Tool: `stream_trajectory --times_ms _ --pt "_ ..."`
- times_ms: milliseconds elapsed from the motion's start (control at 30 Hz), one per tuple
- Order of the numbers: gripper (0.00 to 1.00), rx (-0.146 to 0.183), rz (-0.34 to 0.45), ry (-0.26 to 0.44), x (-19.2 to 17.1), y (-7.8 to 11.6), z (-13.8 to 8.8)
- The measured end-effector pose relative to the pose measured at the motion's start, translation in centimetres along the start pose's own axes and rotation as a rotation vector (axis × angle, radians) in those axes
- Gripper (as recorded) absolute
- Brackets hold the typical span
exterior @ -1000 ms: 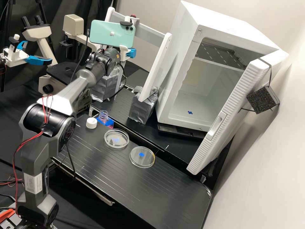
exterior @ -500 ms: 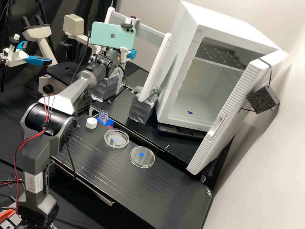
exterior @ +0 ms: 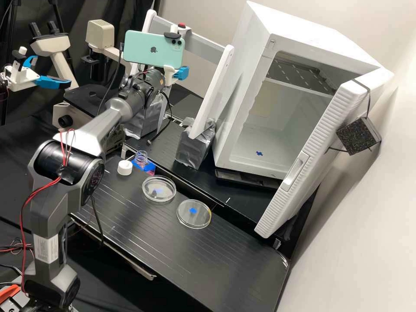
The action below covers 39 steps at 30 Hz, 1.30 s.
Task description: Use the pipette
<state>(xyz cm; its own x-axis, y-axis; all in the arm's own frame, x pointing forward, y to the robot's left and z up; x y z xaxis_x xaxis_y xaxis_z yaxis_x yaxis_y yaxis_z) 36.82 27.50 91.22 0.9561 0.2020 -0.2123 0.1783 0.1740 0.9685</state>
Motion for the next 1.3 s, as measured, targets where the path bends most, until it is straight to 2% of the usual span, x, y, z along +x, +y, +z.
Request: stream_trajectory --times_ms 267,300,400,467,500,567,700,767,967,1000,1133,1233,1267,1300 --pt "1.00 -0.009 0.007 0.002 0.1 -0.4 0.4" --pt "1.00 0.000 0.006 0.003 0.1 -0.6 0.5" --pt "1.00 -0.009 0.014 0.004 -0.2 -0.9 0.7" --pt "1.00 0.019 0.020 0.000 -0.7 -1.1 0.9" --pt "1.00 0.003 0.026 -0.002 -0.9 -1.0 1.1" --pt "1.00 0.000 0.040 -0.006 -1.6 -1.1 1.6" --pt "1.00 0.034 0.078 0.020 -3.4 -1.0 2.3" --pt "1.00 0.052 0.106 0.057 -4.8 -1.1 2.4" --pt "1.00 0.074 0.148 0.150 -8.2 -2.0 3.2" --pt "1.00 0.086 0.152 0.168 -9.1 -2.5 3.4" --pt "1.00 0.089 0.181 0.221 -11.3 -3.5 3.9" --pt "1.00 0.096 0.210 0.217 -12.6 -4.7 4.9" --pt "1.00 0.085 0.252 0.211 -13.1 -4.9 5.3" --pt "1.00 0.094 0.285 0.198 -13.6 -5.2 5.8"
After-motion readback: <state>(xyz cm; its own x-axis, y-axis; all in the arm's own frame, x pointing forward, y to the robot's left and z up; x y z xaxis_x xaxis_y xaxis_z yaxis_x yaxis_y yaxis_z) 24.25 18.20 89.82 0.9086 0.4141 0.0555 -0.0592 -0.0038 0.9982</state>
